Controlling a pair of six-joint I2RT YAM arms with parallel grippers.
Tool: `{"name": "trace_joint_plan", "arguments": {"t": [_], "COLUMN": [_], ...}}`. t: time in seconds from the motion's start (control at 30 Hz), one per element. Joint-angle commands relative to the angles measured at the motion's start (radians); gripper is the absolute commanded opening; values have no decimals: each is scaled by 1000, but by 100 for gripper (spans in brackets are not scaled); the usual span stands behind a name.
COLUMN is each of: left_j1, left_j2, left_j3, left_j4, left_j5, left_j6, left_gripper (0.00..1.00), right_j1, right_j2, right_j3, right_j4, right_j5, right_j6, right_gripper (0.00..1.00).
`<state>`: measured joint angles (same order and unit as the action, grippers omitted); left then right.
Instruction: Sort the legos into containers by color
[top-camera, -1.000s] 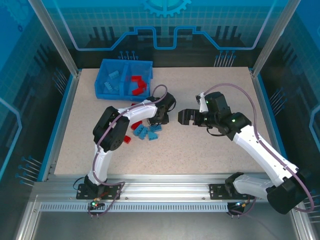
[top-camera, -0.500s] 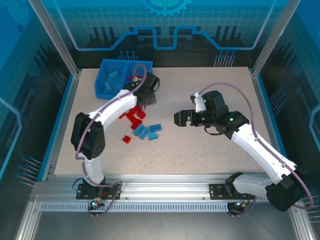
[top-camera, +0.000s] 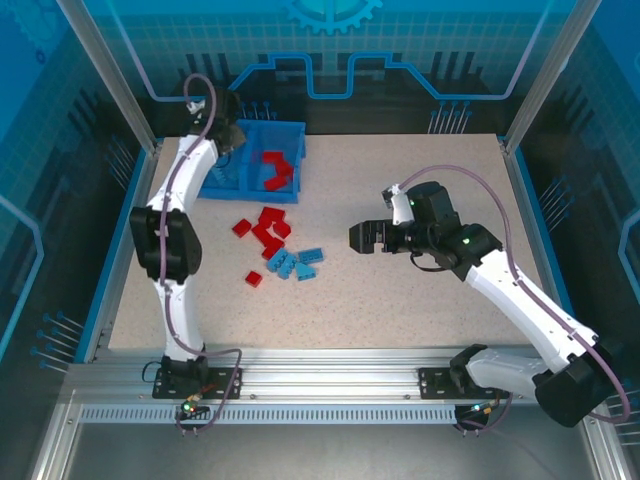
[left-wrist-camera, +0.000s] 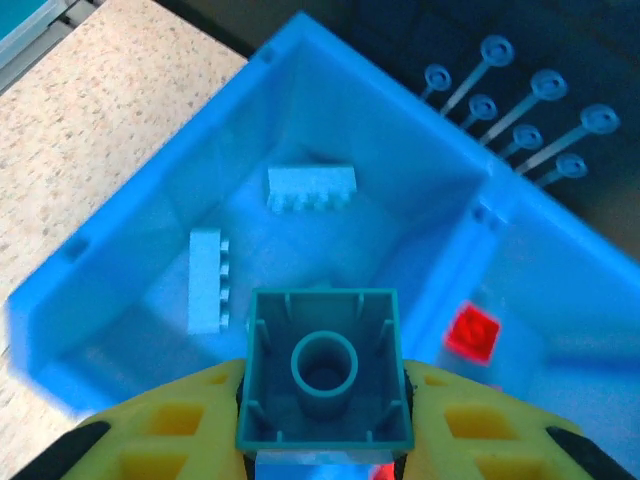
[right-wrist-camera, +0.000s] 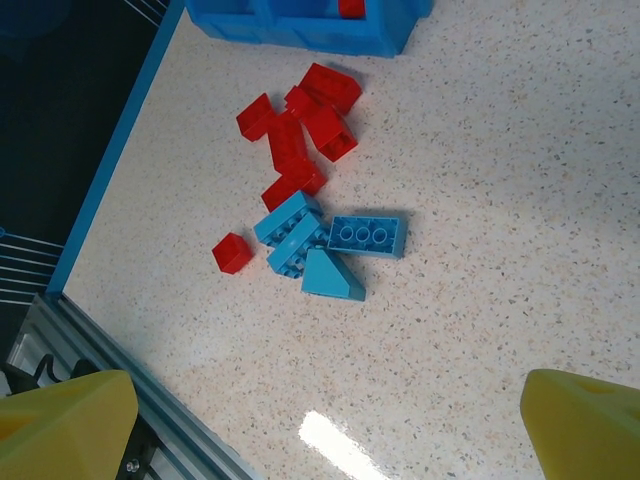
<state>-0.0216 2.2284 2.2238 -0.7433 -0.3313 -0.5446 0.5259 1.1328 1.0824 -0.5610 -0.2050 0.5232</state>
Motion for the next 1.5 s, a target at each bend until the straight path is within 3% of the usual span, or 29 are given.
{"name": "trace_joint_plan", "arguments": {"t": [0.0, 0.1, 0.2, 0.37, 0.43, 0.73, 0.83, 0.93, 1.07, 1.23, 1.37, 1.47], "left_j1": [54, 70, 75, 73, 73, 48, 46, 45, 40, 36, 34, 33], "left_j2": [161, 241, 239, 140, 52, -621, -822, -1000, -1210, -1378, -1449, -1463], "left_j3": [207, 330, 326, 243, 149, -542, -711, -814, -965, -1157, -1296, -1350], "left_j4": [-104, -106, -71, -71, -54, 267, 296, 239, 187, 130, 101, 78], "left_j5": [124, 165, 197, 249, 270, 464, 501, 493, 511, 573, 611, 611], "left_j6": [-27, -4, 12, 9, -9, -84, -1, 147, 320, 403, 358, 339], "left_gripper": [35, 46, 54, 57, 56, 55, 54, 55, 58, 72, 88, 95], "right_j1": [22, 25, 28, 35, 42, 148, 205, 267, 283, 284, 285, 286], "right_j2": [-43, -63, -67, -26, 2, 235, 349, 463, 623, 801, 946, 1044], "right_j3": [23, 9, 5, 21, 34, 190, 289, 378, 479, 577, 679, 755], "right_j4": [-18, -16, -11, 4, 13, -2, -26, -43, -19, 40, 37, 21], "right_j5": [30, 49, 61, 63, 65, 129, 144, 246, 268, 266, 275, 299], "right_j6": [17, 29, 37, 38, 31, -43, -93, -122, -117, -151, -184, -209], "right_gripper": [100, 100, 100, 99, 99, 99, 98, 97, 91, 80, 79, 79]}}
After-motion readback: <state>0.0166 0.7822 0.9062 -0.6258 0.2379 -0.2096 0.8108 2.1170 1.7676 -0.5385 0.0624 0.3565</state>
